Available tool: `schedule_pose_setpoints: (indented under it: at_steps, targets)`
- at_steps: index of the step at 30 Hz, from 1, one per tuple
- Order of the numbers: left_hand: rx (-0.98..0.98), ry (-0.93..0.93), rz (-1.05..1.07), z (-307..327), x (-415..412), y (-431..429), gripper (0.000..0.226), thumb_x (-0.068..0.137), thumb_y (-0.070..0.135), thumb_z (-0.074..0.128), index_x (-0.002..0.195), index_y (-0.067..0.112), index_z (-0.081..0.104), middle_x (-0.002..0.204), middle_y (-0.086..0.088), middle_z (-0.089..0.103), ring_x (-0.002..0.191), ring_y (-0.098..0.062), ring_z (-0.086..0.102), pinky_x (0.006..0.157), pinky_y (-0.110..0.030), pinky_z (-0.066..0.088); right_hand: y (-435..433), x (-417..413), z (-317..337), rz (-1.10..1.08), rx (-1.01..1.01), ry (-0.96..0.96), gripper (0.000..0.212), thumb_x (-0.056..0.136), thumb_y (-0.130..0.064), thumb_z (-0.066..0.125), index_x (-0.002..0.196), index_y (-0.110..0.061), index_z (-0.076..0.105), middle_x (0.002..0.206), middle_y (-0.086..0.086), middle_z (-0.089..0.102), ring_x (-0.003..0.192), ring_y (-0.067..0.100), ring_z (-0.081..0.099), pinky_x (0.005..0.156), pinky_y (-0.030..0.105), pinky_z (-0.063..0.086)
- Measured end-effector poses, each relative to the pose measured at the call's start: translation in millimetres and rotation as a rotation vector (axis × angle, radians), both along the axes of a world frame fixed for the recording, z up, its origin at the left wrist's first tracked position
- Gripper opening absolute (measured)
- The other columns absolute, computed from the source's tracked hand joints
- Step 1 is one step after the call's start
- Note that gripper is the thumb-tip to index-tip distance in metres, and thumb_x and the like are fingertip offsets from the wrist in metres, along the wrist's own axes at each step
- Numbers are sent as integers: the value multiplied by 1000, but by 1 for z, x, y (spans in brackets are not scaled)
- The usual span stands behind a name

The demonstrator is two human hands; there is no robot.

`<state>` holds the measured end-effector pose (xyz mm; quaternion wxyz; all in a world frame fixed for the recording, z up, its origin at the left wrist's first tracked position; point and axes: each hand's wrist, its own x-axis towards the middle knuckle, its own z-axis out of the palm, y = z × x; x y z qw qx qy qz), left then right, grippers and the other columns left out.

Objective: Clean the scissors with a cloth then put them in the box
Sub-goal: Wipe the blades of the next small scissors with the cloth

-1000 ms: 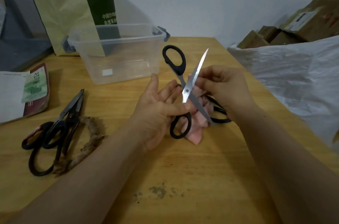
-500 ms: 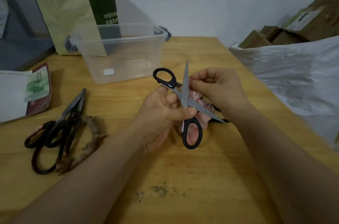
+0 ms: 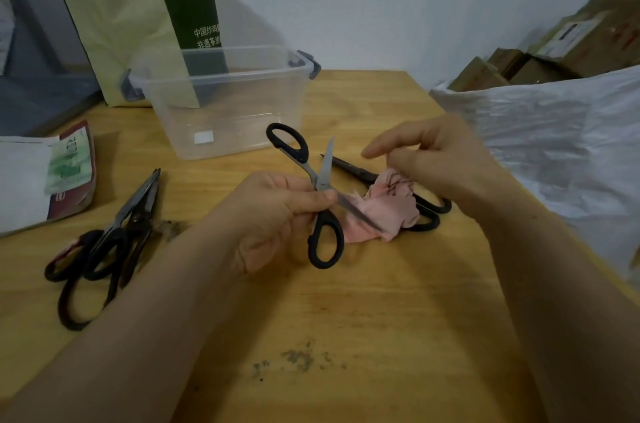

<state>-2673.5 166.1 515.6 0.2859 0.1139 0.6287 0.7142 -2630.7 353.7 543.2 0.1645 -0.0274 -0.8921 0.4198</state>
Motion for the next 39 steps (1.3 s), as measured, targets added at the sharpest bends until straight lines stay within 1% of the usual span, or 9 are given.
schedule_pose_setpoints:
  at_steps: [2,4,8,12,18,24,30,34,39]
  targets:
    - [-10,-16,79,0,-4,-2,14,78,-3,63,89,-8,67,84,-18,71,70,-17,69,61,-19,57,-1,2,-2,117,130,-188,8,75,-31,70,80,-37,73,95,-11,69,89,1,62,79,20,52]
    - [-50,-5,127,0,-5,-2,16,83,0,62,96,-5,68,93,-19,70,81,-23,69,66,-25,59,-1,2,-5,142,395,-344,27,56,-60,71,76,-42,72,98,-12,68,104,7,52,97,33,40]
    - [-145,68,126,1,0,0,16,90,12,59,93,0,68,76,-13,64,68,-20,65,55,-27,53,5,-4,-3,-28,617,-167,23,72,-47,69,73,-25,73,94,-8,67,99,9,54,95,34,37]
    - [-199,102,176,-1,4,5,20,94,8,52,92,-9,63,55,-9,56,56,-24,54,62,-38,40,1,2,1,-226,196,166,22,74,-35,74,75,-15,66,73,-9,64,58,3,60,53,17,44]
    - [-172,74,152,-4,10,13,19,90,-3,50,77,-2,64,55,-10,55,51,-21,52,42,-24,37,-27,-1,-12,-3,-59,146,5,78,-9,70,80,-11,66,53,-10,59,41,-2,50,43,11,39]
    - [-83,105,175,-6,14,18,20,91,-7,48,88,-1,67,74,-16,60,52,-13,55,37,-12,41,-30,-15,-31,69,82,144,9,78,-33,76,85,-27,76,84,-7,65,68,5,59,72,37,55]
    - [-83,185,241,-13,16,23,20,90,-7,51,86,1,68,80,-17,66,49,-10,55,39,-13,42,-31,-22,-32,118,228,112,10,82,-34,71,85,-24,71,88,-10,55,72,3,50,80,39,47]
    - [-77,201,275,-15,14,24,27,90,-7,52,77,10,68,77,-12,68,67,-21,61,48,-19,51,-35,-23,-29,144,346,66,12,90,-29,61,93,-19,66,95,-9,48,86,10,50,82,35,45]
    - [-114,231,281,-17,15,26,27,88,-7,53,75,10,69,75,-12,69,65,-19,59,55,-20,49,-32,-23,-29,43,329,52,8,93,-30,56,86,-26,55,96,-7,46,84,14,52,93,49,41]
